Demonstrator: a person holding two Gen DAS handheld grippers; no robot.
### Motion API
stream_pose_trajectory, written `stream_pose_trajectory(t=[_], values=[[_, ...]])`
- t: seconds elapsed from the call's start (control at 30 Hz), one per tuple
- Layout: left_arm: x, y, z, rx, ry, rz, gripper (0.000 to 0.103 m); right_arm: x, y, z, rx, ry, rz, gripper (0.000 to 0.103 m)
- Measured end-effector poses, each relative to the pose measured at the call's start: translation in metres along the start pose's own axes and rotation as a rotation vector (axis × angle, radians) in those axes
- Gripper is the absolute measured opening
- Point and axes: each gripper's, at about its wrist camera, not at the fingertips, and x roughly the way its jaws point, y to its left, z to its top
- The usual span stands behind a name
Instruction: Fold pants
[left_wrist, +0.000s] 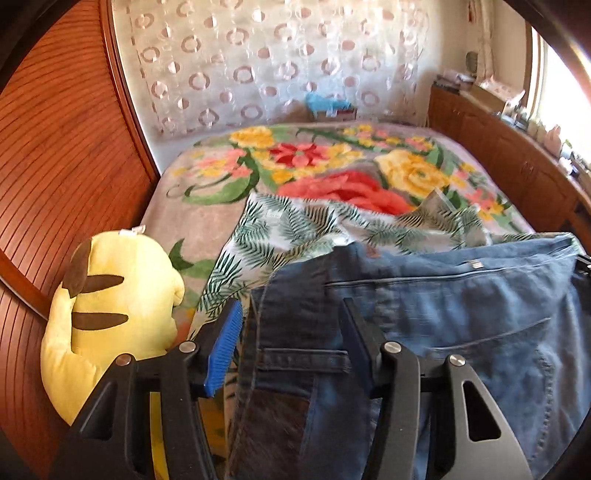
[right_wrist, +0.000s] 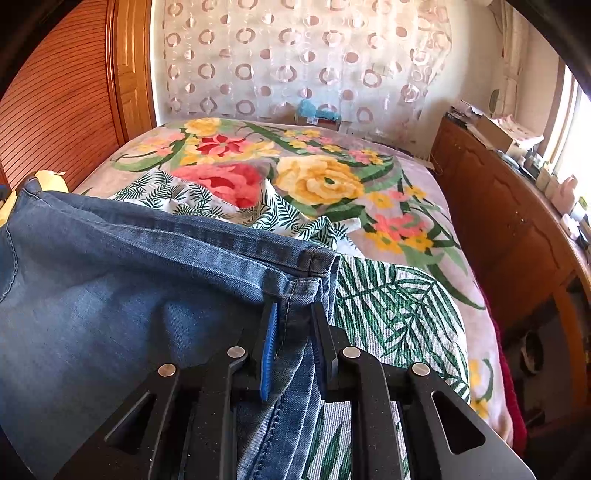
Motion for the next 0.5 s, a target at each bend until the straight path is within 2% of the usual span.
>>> stream_pose_trajectory(t=[0.13,0.3,0.37,0.5], values=[[0.026,0.004,-0.003,-0.009,0.074,-0.025,0.055,0.0,0.0,-0.001,0.0,0.002,0.003,0.019],[0.026,0.003,-0.003,-0.009,0.067,-0.029,0.055,-0.001,0.0,0.001,-0.006,0.005,-0.003,0.019],[0.025,0.002,-0.006,-0.005,0.058,-0.055,0.045,-0.001,0.001,0.002,-0.006,0.006,-0.003,0.019],[0.019,-0.006,-0.008,0.02,0.032,-0.037,0.028,-0.001,0.001,0.002,-0.01,0.005,-0.007,0.019]])
